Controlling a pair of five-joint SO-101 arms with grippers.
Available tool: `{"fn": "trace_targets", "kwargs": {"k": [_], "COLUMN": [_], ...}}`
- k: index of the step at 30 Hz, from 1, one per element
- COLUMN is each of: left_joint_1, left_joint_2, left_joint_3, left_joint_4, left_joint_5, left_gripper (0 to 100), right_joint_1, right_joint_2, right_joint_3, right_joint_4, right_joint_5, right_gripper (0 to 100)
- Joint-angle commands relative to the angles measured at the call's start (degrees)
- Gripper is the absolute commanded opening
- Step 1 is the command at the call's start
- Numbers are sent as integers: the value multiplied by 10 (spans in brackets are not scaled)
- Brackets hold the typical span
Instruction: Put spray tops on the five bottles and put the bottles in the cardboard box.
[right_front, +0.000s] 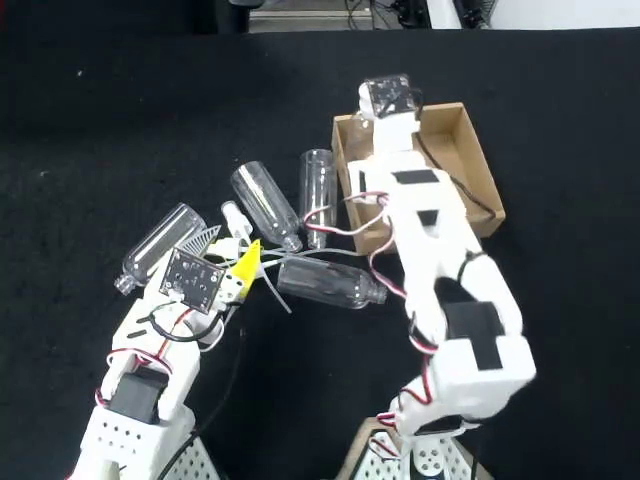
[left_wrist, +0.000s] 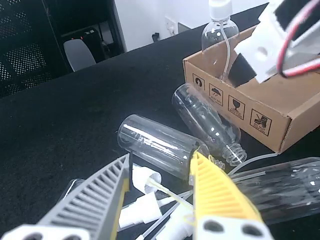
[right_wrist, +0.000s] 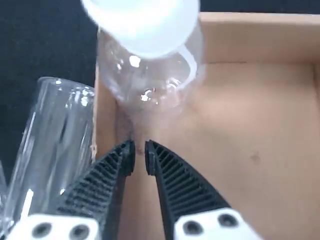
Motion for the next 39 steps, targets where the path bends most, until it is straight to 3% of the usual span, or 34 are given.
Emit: {"fn": "trace_targets", "kwargs": {"k": [1,23,31,39], "left_joint_1": [7,7,5,-24], "left_joint_2": [1,1,-1,-4], "left_joint_3": [13,13,13,8], "left_joint_4": [4,4,4,4], "left_joint_5": [0,0,0,5], "left_gripper": [191,191,191,191], "right_joint_1": [9,6,6,4], "right_joint_2": [12,83,-11,-80], "right_joint_3": [-57,-115,-110,-75], "right_joint_4": [6,10,112,145], "right_joint_5": [-4,1,-3,-4], "right_gripper": [10,11,11,11]}}
